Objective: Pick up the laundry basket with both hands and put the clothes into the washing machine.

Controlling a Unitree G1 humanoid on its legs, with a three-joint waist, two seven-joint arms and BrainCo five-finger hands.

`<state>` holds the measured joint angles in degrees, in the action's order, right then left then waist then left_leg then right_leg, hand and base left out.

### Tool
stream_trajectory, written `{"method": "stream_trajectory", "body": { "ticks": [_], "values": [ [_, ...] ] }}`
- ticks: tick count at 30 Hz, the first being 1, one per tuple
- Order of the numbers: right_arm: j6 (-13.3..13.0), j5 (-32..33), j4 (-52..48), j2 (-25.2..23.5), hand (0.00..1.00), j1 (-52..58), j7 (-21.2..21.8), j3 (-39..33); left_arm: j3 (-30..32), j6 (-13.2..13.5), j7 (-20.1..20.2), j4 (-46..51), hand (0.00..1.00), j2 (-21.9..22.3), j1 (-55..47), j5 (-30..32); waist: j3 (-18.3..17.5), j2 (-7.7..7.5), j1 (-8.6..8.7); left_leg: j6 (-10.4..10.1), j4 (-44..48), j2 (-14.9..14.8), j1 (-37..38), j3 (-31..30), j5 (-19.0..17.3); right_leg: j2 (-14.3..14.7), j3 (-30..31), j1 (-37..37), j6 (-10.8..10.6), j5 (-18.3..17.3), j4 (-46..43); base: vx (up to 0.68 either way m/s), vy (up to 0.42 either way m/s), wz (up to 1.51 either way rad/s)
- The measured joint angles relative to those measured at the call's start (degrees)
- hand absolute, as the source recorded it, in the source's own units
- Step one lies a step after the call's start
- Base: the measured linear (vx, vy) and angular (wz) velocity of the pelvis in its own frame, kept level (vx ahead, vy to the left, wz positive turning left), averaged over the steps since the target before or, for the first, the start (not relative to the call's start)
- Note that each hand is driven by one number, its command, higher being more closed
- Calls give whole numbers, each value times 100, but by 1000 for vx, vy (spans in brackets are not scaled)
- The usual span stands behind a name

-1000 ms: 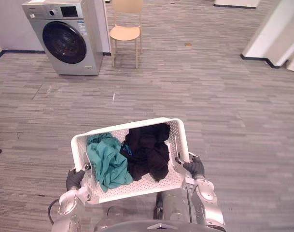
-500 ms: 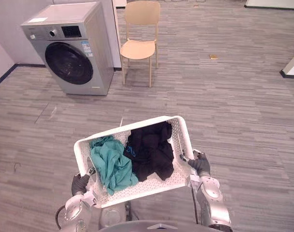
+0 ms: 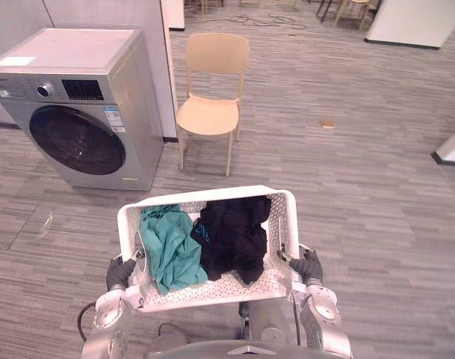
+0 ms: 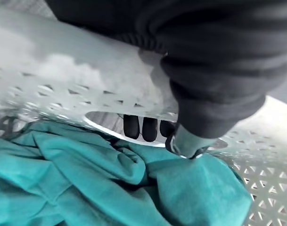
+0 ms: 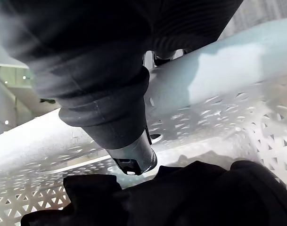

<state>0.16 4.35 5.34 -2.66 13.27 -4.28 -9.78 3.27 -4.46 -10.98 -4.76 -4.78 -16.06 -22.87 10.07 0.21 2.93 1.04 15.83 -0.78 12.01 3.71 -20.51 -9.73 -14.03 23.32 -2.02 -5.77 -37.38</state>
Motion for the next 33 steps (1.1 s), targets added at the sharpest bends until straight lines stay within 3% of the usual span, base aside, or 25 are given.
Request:
{"method": "stream_trajectory", "body": {
  "ticks": [1, 2, 3, 4, 5, 6, 7, 9, 10, 13, 14, 15, 16, 17, 18, 19, 21, 23, 24, 25, 26, 27, 29, 32, 33],
  "values": [
    [11, -1, 7, 3, 100, 11, -4, 9, 7, 1, 0, 0, 100, 5, -20, 0, -134, -20, -62, -148, -8, -81, 265, 4, -272, 96, -115, -184, 26, 175, 1022, 687, -202, 19],
    [12, -1, 12, 3, 100, 16, -5, 12, 9, 1, 0, 2, 100, 18, -67, 0, -184, -27, -95, -234, 54, -133, 450, 5, -402, 191, -61, -261, 42, 164, 1106, 888, -267, 14],
    [16, 3, 50, 4, 100, -2, -17, -3, 31, 2, 0, -22, 100, 98, -127, 0, -160, 10, -102, -297, 978, -368, 442, 14, -595, 400, 127, -355, 273, 278, 615, 744, -250, 23],
    [11, 56, -2, 49, 100, 2, -27, -58, 69, -6, -3, -51, 100, 268, -151, 1, -123, 265, -76, -84, 2891, -777, -263, -2, -205, 558, -109, -631, 355, -228, 365, 715, -249, 22],
    [-5, 93, -40, 85, 100, 30, -33, -65, 75, -6, -2, -51, 100, 346, -176, 2, -118, 391, -94, 44, 3824, -991, -726, -8, 438, 686, -158, -756, 406, -407, 335, 642, -232, -11],
    [9, 200, -91, 133, 100, 79, -19, -44, 116, -6, -2, -51, 100, 454, -278, 1, -137, 529, -230, 51, 4991, -1323, -1409, 32, 2419, 876, -79, -972, 533, -667, 330, 653, -182, -51],
    [14, 202, -138, 113, 100, 79, -31, -53, 105, -7, 0, -52, 100, 488, -330, 0, -122, 579, -340, 18, 5659, -1493, -1825, 82, 2656, 956, 4, -1176, 568, -858, 361, 809, -201, -60],
    [32, 211, -135, 100, 100, 161, -100, -53, 91, -8, 4, -66, 100, 477, -370, 0, -72, 516, -365, 54, 6254, -1644, -2706, 230, 1936, 984, 133, -1865, 500, -1093, 733, 717, -142, -29],
    [36, 211, -135, 98, 100, 167, -112, -44, 92, -8, 6, -75, 100, 469, -374, 0, -64, 469, -406, 38, 6064, -1655, -2843, 374, 1734, 968, 229, -2058, 482, -1109, 885, 721, -64, -50],
    [47, 208, -41, 148, 100, -93, -114, -42, 121, 1, 11, -100, 100, 470, -338, -8, -67, 391, -650, -168, 3810, -1648, -3306, 612, 1249, 901, 731, -2758, 361, -1150, 1529, 777, 52, -93],
    [78, 203, -28, 176, 100, -202, -116, -42, 133, 4, 11, -100, 100, 473, -315, -11, -90, 373, -678, -293, 1712, -1551, -3252, 352, 1375, 813, 947, -3081, 34, -1345, 1630, 558, 103, -68],
    [79, 203, -27, 187, 100, -212, -116, -42, 133, 4, 11, -99, 100, 476, -305, -11, -90, 373, -673, -325, 1403, -1514, -3230, 268, 1425, 792, 982, -3138, -26, -1388, 1629, 837, 268, -66],
    [77, 204, -1, 230, 100, -221, -116, -42, 123, 4, 11, -100, 100, 488, -299, -49, -135, 370, -643, -385, 311, -1369, -3177, -133, 1691, 724, 1115, -3313, -274, -1536, 1578, 566, 270, -32],
    [76, 204, 24, 255, 100, -216, -115, -42, 112, 4, 11, -103, 100, 487, -318, -60, -195, 367, -627, -417, -11, -1302, -3145, -287, 1866, 681, 1202, -3363, -412, -1615, 1537, 872, 480, -59],
    [78, 199, 43, 290, 100, -215, -112, -39, 90, 4, 12, -180, 100, 486, -328, -64, -290, 417, -640, -417, -137, -1197, -3157, -464, 2417, 612, 1442, -3545, -624, -1735, 1438, 728, 484, -76],
    [98, 191, 266, 163, 100, -272, -119, 24, 154, 7, -2, -377, 100, 342, -259, -91, -499, 144, -656, -902, 407, -1009, -3254, -422, 2694, 354, 1767, -3547, -708, -1773, 1262, 727, 479, -66],
    [164, 193, 325, 6, 100, -298, -118, 17, 137, 3, -16, -477, 100, 65, -148, -143, -654, -234, -518, -710, 811, -691, -3373, -256, 2257, 75, 1996, -3302, -719, -1189, 873, 657, 410, -11],
    [163, 192, 351, -20, 100, -397, -116, 3, 114, 3, -15, -478, 100, -24, -35, -184, -631, -286, -478, -509, 910, -533, -3160, -156, 1910, 27, 2111, -2934, -644, -144, 96, 575, 380, 2],
    [155, 192, 435, -23, 100, -448, -109, 4, 105, 2, -14, -478, 100, -80, -33, -184, -610, -277, -451, -364, 819, -456, -2829, -73, 1726, -36, 2099, -2645, -443, 854, -609, 470, 308, -1],
    [160, 193, 530, -26, 100, -467, -90, 18, 125, 3, -15, -475, 100, -136, -6, -184, -498, -188, -446, -223, 673, -423, -2408, 60, 1561, -173, 1988, -2333, -88, 908, -1450, 420, 277, -4],
    [162, 193, 536, -29, 100, -530, -74, 23, 130, 3, -16, -475, 100, -176, 25, -184, -446, -182, -453, -165, 602, -423, -2194, 110, 1510, -228, 1817, -2138, 38, 652, -1826, 309, 238, -13],
    [160, 194, 530, -33, 100, -665, -52, 25, 132, 3, -15, -464, 100, -237, 82, -184, -325, -23, -450, -139, 380, -461, -1820, 145, 1416, -292, 1324, -1826, 169, 182, -2152, 238, 205, -19],
    [154, 196, 521, -40, 100, -790, 2, 68, 210, 15, -15, -319, 100, -295, 128, -184, -243, 88, -445, -93, 94, -552, -1484, 247, 1296, -233, 695, -1344, 111, -302, -1780, 223, 127, -21],
    [153, 197, 446, -17, 100, -981, 19, 130, 296, 125, -1, -196, 100, -379, 272, -184, -89, -48, -395, -223, 90, -582, -1430, 267, 1138, 79, 262, -1039, -5, -487, 254, 157, -49, 2],
    [151, 197, 412, -2, 100, -1025, 17, 134, 296, 126, -1, -165, 100, -406, 309, -184, -81, -242, -387, -384, 123, -460, -1450, 237, 1062, 82, 251, -1152, 49, 104, 1467, 156, -138, 18]
  ]
}}
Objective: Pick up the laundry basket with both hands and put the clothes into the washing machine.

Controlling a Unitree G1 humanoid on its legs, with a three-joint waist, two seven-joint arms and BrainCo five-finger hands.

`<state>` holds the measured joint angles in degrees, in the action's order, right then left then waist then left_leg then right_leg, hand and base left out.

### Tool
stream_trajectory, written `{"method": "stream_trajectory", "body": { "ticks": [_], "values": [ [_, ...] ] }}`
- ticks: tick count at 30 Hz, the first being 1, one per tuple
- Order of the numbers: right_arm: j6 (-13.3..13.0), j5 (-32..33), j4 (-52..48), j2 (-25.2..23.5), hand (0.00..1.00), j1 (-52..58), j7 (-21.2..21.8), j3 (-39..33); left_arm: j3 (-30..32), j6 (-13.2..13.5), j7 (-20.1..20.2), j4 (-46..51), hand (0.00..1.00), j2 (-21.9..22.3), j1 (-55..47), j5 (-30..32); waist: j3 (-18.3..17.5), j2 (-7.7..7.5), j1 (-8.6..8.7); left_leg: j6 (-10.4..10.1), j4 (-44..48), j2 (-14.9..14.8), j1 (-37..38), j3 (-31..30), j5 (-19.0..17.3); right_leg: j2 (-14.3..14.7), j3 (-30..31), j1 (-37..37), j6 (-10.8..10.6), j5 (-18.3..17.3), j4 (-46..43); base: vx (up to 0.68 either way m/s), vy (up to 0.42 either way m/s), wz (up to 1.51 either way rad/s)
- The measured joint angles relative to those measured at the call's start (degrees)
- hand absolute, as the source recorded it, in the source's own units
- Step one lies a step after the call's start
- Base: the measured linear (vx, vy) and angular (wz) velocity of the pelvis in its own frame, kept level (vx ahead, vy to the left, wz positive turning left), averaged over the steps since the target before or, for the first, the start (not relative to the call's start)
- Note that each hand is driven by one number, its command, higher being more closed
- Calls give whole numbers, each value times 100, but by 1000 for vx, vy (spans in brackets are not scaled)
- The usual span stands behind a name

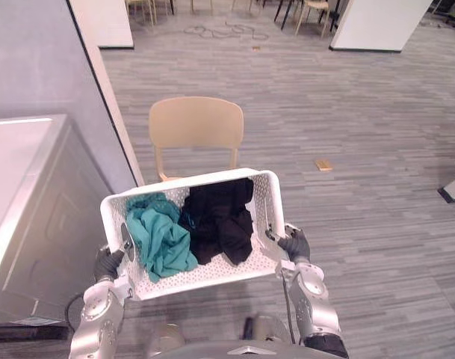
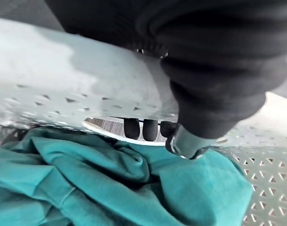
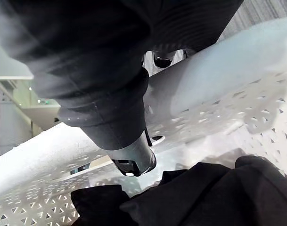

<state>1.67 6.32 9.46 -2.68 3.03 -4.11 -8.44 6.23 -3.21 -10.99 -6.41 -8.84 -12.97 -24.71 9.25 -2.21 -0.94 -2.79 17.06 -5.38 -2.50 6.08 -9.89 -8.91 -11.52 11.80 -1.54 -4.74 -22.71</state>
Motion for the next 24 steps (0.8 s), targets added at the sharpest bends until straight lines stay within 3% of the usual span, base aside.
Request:
{"method": "stream_trajectory", "body": {
  "ticks": [1, 3, 4, 8, 11, 13, 18, 21, 24],
  "values": [
    [-13, 0, -32, 43, 100, -18, -1, 18, 0, 13, 5, 12, 100, -6, 38, 1, 27, -157, 6, -51, 28, 88, -21, -29, -48, -48, 31, -1, -73, 244, 270, 180, -151, 35],
    [-26, 1, -128, 463, 100, -229, -18, 11, -87, 16, 25, -44, 100, 211, 259, 1, 202, 121, 41, -188, 40, -143, -347, -349, -15, 168, -374, -77, 1, 383, 694, 184, -144, 46],
    [-28, 0, -179, 600, 100, -359, -16, 12, -111, 16, 28, -41, 100, 242, 358, 1, 249, 191, 47, -227, -27, -179, -563, -459, 48, 235, -490, 21, 34, 471, 852, 127, -109, 33],
    [-24, 4, -158, 971, 100, -992, -7, 53, -124, 16, 27, -217, 100, 135, 987, 1, 519, 198, -65, -332, -437, -180, -920, -630, 412, 320, -712, 328, 106, 661, 1216, 101, -77, 24],
    [-25, 48, 207, 1418, 100, -1838, 26, 479, -133, 25, 48, -674, 100, -374, 1608, -189, 768, 208, -123, -330, -421, -148, -1159, -637, 474, 288, -745, 548, 129, 692, 1214, 20, -5, 2],
    [-18, 138, 679, 1746, 100, -2652, 57, 973, -133, 25, 135, -1168, 100, -1024, 2265, -334, 992, 206, -206, -335, -387, -136, -1326, -598, 508, 278, -691, 738, 142, 778, 1208, -27, 34, -10],
    [-9, 535, 1047, 2012, 100, -3835, 246, 1345, -262, 25, 134, -1758, 100, -2181, 3755, -307, 1503, 226, -400, -340, -31, -174, -1791, -564, 496, 258, -657, 1073, 170, 896, 1150, -91, 31, -4],
    [-11, 811, 1465, 2159, 100, -4410, 223, 1393, -495, 73, 128, -2299, 100, -2455, 4707, -171, 1529, 226, -450, -312, 402, -283, -2283, -495, 334, 315, -657, 1354, 183, 1017, 1190, -107, 45, -8],
    [39, 968, 1908, 2278, 100, -4782, -15, 1381, -914, 75, 125, -2984, 100, -2452, 5516, -19, 1545, 225, -423, -284, 632, -342, -2602, -441, 279, 363, -657, 1486, 176, 1181, 1349, -75, 37, -10]
  ]
}}
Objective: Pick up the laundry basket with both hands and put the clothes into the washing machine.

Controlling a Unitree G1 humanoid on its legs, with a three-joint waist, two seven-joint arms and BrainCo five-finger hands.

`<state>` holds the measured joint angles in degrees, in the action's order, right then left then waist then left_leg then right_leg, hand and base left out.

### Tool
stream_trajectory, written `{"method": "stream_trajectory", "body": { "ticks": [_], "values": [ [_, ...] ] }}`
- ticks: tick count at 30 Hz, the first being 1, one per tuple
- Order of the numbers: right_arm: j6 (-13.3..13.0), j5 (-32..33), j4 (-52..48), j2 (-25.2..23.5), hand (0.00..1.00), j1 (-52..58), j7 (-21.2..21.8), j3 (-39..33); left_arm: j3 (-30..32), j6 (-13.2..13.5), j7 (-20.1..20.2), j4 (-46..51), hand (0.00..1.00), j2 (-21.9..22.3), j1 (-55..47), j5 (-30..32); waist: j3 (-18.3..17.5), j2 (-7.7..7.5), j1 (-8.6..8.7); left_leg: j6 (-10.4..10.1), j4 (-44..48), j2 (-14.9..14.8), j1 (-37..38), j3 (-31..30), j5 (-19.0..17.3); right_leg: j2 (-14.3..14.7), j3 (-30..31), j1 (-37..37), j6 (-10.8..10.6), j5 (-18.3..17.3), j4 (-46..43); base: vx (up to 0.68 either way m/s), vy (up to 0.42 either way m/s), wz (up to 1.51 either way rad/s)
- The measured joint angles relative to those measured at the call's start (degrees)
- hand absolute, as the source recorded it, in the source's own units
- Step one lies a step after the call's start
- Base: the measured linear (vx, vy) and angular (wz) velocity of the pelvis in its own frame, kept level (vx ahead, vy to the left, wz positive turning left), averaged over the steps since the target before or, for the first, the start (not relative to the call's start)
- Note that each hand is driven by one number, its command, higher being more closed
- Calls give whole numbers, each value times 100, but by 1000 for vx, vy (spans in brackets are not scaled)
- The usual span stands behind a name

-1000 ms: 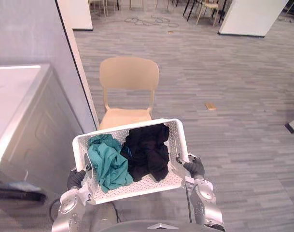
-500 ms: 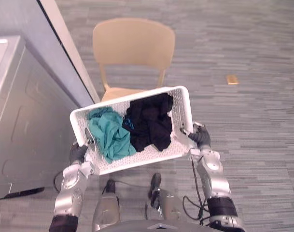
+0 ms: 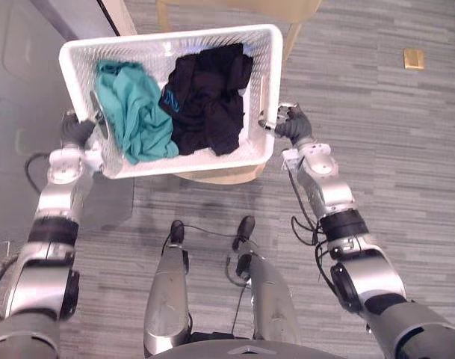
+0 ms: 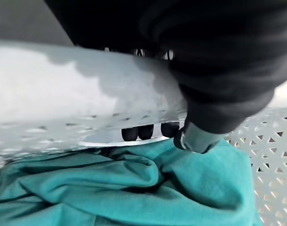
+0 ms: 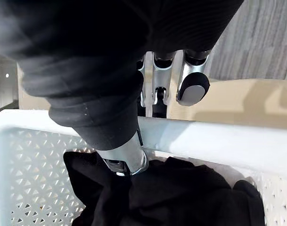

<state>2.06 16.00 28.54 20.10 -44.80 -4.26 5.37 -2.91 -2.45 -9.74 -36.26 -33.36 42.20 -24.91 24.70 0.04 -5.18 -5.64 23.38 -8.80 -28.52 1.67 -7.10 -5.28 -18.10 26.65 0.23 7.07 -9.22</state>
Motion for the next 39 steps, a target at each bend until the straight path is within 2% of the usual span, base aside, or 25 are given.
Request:
{"method": "stream_trajectory", "body": {
  "ticks": [4, 7, 14, 15, 19, 27, 30, 32, 34, 39],
  "values": [
    [220, -60, 460, 74, 100, -403, -129, -38, -403, -15, 2, -790, 100, 53, 755, 152, 69, -9, 60, 15, 228, -169, -367, 226, -24, 92, 10, 219, -2, 167, 151, -48, 1, -13],
    [323, -67, 706, 71, 100, -529, -151, -132, -489, -42, 6, -1017, 100, 145, 965, 280, 142, -11, 77, 15, 330, -288, -454, 363, -25, 157, 8, 263, -4, 172, 171, -1, -32, -9],
    [315, -285, 1218, 72, 100, -993, -153, -150, -496, -98, 19, -1652, 100, 352, 1188, 313, 144, -12, 145, 2, 329, -416, -497, 510, -32, 259, 41, 338, -80, 238, 263, 22, -25, -10],
    [311, -296, 1323, 72, 0, -1057, -153, -151, -494, -106, 15, -1707, 0, 387, 1222, 382, 145, -11, 145, 1, 318, -426, -498, 526, -30, 269, 41, 340, -77, 241, 283, 16, -21, -5],
    [329, -713, 1654, 85, 0, -1196, -171, -152, -309, -104, 134, -1721, 0, 424, 1253, 371, 144, -11, 147, -9, 257, -461, -497, 603, -21, 304, 65, 339, -101, 314, 415, 13, -9, -5],
    [330, -737, 1739, 115, 0, -1204, -107, -73, 440, 16, 48, -1651, 0, 473, 1344, 362, 144, -11, 133, -92, 91, -490, -420, 631, 66, 356, 69, 307, -89, 345, 521, 27, -7, -2],
    [350, -737, 1673, 289, 0, -1150, -60, 219, 573, 16, 4, -1639, 0, 469, 1308, 361, 144, -11, 79, -102, 9, -489, -298, 678, 85, 358, 75, 246, -75, 357, 545, 24, 3, -1],
    [397, -739, 1136, 411, 0, -927, -11, 352, 762, 16, -3, -1554, 0, 424, 1208, 361, 144, -12, 69, -115, -74, -489, -152, 701, 105, 373, 81, 107, -71, 360, 612, 38, 3, 0],
    [376, -739, 170, 628, 0, -649, 4, 405, 922, 24, -13, -1133, 0, 177, 938, 363, 143, -13, 84, -116, -118, -498, -58, 750, 105, 382, 111, 48, -72, 360, 627, 38, 6, -5],
    [291, -979, -1095, 1013, 0, 30, -6, 344, 1179, 40, -130, -472, 0, -152, 520, 368, 142, -15, 66, -117, -153, -497, 99, 773, 106, 383, 128, -87, -76, 356, 627, 16, 11, 0]
  ]
}}
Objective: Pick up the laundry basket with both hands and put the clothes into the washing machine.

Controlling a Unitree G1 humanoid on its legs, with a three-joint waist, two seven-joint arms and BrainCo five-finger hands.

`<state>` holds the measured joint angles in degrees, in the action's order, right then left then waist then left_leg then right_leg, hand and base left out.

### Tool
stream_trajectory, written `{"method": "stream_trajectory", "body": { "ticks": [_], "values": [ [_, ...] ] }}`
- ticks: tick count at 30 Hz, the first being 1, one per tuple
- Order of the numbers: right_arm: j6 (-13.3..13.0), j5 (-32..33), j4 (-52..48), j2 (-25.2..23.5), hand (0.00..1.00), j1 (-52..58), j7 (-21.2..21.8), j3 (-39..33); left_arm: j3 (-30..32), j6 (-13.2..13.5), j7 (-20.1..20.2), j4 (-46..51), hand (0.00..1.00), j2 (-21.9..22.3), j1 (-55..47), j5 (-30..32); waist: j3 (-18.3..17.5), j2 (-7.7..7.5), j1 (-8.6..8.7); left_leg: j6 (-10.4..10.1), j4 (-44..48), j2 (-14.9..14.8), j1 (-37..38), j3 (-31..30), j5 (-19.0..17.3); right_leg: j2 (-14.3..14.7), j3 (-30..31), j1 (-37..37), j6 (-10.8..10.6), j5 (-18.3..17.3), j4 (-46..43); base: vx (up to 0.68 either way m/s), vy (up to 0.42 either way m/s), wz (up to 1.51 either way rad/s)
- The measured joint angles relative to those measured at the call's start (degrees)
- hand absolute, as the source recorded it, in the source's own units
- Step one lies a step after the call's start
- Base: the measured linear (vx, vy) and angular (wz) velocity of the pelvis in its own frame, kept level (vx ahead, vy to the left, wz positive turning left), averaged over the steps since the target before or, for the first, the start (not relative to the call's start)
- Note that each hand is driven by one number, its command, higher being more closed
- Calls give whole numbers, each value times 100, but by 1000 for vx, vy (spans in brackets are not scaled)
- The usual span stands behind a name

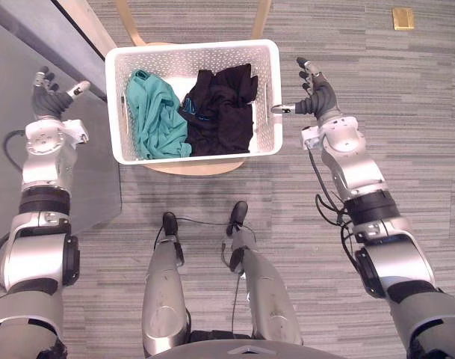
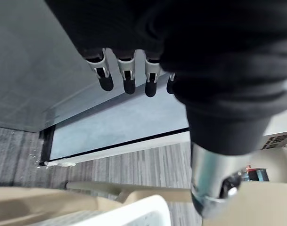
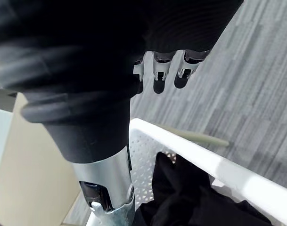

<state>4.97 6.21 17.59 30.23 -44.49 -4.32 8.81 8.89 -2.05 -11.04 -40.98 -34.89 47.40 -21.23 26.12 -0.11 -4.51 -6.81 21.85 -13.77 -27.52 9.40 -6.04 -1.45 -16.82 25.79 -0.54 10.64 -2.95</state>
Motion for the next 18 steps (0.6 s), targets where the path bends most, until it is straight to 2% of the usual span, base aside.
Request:
{"method": "stream_trajectory", "body": {
  "ticks": [4, 7, 10, 12, 14, 15, 17, 18],
  "values": [
    [-122, -199, -839, 22, 0, 732, 0, -184, 248, 49, -100, 686, 0, -95, -571, 5, -6, -9, -9, 0, -34, 6, 156, -1, 0, 0, -9, -148, -37, -31, -6, 19, 22, 4],
    [-165, -214, -1106, 23, 0, 1144, 8, -468, 342, 87, -120, 1170, 0, -168, -1056, 4, -11, -19, -20, -7, -112, 40, 281, -6, 27, -16, -14, -242, -47, -41, -10, 13, 16, 5],
    [-232, -220, -1273, 90, 0, 1735, 3, -984, 701, 230, -136, 1840, 0, -168, -1803, -7, -16, -30, -1, 9, -283, 138, 505, -35, 109, -67, -25, -410, -44, -52, -13, 37, 34, 13],
    [-244, -248, -1395, 85, 0, 2349, -8, -1615, 971, 388, -157, 2454, 0, -90, -2485, -116, -23, -35, 9, 31, -503, 285, 734, -117, 202, -140, -53, -590, -21, -101, -11, 38, 41, 23],
    [-278, -454, -1449, -30, 0, 2840, -13, -2010, 1205, 533, -209, 2913, 0, 106, -3059, -119, -151, -101, 5, 37, -554, 344, 783, -142, 211, -164, -45, -622, -21, -108, 3, 25, 45, 11],
    [-294, -476, -1448, -251, 0, 3192, -12, -2285, 1356, 591, -229, 3186, 0, 348, -3478, -121, -232, -161, -5, 54, -614, 379, 870, -143, 221, -173, -33, -697, -19, -107, 39, 45, 50, 6],
    [-363, -610, -1450, -690, 0, 3661, -16, -2715, 1549, 625, -228, 3622, 0, 976, -4063, -119, -350, -222, 4, 81, -756, 450, 1113, -123, 237, -210, -17, -900, -20, -109, 116, 55, 62, 4],
    [-392, -664, -1456, -977, 0, 4028, -13, -2926, 1593, 632, -213, 3890, 0, 1423, -4585, -116, -503, -257, 12, 94, -860, 496, 1265, -70, 234, -227, 33, -1015, -20, -110, 181, 63, 79, -6]
  ]
}}
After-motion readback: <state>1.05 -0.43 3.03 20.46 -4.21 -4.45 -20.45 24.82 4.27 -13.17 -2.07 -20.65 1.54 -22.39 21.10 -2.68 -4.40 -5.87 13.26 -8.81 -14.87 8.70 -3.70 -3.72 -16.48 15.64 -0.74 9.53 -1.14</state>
